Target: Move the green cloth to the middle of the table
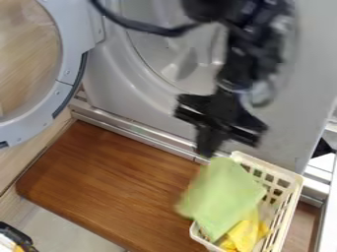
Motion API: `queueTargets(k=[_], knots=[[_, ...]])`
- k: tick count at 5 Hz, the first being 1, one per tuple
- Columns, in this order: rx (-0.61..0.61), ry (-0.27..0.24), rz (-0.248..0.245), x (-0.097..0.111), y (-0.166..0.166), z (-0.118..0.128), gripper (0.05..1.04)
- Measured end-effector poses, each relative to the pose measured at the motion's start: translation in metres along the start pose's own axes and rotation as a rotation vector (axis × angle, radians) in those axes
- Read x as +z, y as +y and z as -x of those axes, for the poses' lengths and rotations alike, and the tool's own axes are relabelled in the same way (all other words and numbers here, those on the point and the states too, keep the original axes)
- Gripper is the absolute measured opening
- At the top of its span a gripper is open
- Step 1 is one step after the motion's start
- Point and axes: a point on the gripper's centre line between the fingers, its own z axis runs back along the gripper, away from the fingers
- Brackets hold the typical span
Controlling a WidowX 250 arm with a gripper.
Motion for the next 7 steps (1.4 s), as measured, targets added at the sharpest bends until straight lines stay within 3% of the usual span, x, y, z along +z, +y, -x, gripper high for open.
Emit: queueTargets(k=[2, 3, 4, 5, 6, 7], knots=[[0.079, 0.017, 0.03, 0.0, 0.034, -0.017, 0.05], [0.078, 0.079, 0.014, -0.023, 0.03, -0.019, 0.064], [0.027, 0.082, -0.007, -0.037, 0.003, -0.015, 0.2], [-0.011, 0.067, -0.016, -0.04, -0.027, -0.006, 0.45], [-0.034, 0.024, -0.014, -0.04, -0.035, -0.008, 0.766], [-0.093, -0.011, 0.021, -0.041, -0.044, -0.009, 0.997]])
